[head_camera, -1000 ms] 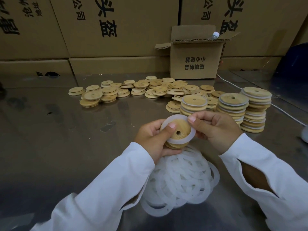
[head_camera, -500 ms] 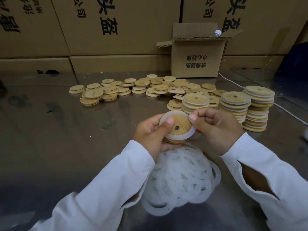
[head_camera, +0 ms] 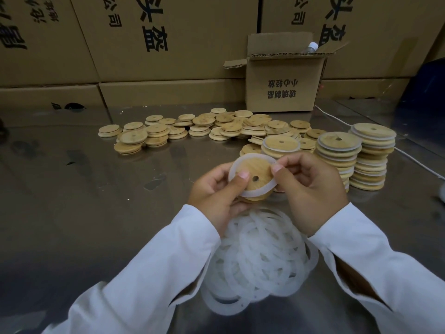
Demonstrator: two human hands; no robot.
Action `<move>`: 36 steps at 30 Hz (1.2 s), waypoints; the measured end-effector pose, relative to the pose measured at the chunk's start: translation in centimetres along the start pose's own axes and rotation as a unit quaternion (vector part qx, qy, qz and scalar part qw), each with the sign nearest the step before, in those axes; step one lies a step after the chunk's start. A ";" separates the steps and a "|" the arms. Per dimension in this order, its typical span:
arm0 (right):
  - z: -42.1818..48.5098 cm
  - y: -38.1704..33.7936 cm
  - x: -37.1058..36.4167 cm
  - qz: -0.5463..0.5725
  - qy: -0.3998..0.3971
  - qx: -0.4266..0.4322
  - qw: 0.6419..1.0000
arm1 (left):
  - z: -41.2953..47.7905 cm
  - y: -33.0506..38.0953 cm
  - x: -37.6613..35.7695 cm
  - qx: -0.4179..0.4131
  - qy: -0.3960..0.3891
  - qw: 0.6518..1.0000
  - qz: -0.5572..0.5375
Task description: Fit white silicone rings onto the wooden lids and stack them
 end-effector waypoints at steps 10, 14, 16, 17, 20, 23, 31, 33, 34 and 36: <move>-0.4 -0.1 -0.4 -0.048 -0.066 0.018 0.996 | -0.4 0.3 0.1 -0.059 0.005 0.982 0.181; -0.3 -0.3 -0.3 -0.074 -0.071 0.034 0.994 | -0.3 0.3 0.3 -0.062 0.026 0.981 0.183; -0.4 -0.4 -0.4 -0.090 -0.080 0.042 0.992 | -0.2 0.3 0.5 -0.060 0.040 0.980 0.183; -0.4 -0.4 -0.4 -0.097 -0.082 0.045 0.991 | -0.1 0.2 0.6 -0.059 0.047 0.979 0.187; -0.4 -0.3 -0.4 -0.102 -0.077 0.037 0.991 | -0.1 0.2 0.6 -0.058 0.051 0.978 0.196; -0.1 -0.2 -0.2 -0.061 -0.069 -0.010 0.996 | -0.1 0.3 0.5 -0.060 0.042 0.977 0.201; 0.4 -0.4 0.2 0.045 -0.074 -0.115 0.990 | 0.1 0.4 0.6 -0.064 0.018 0.985 0.159; 0.4 -0.6 0.2 0.046 -0.079 -0.113 0.989 | 0.2 0.2 0.6 -0.045 0.020 0.991 0.122; 0.4 -0.6 0.2 0.043 -0.080 -0.111 0.990 | 0.2 0.1 0.6 -0.036 0.021 0.994 0.104; 0.4 -0.6 0.2 0.036 -0.082 -0.105 0.990 | 0.3 -0.1 0.7 -0.021 0.018 0.997 0.071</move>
Point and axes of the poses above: each hand's wrist, its own z-axis towards the middle knuckle, its own x-axis out of the back of the hand, y = z × x, the point moved 3 cm from there along z, towards the middle knuckle, and after that the axes turned 7 degrees about z, right-handed, at the moved point
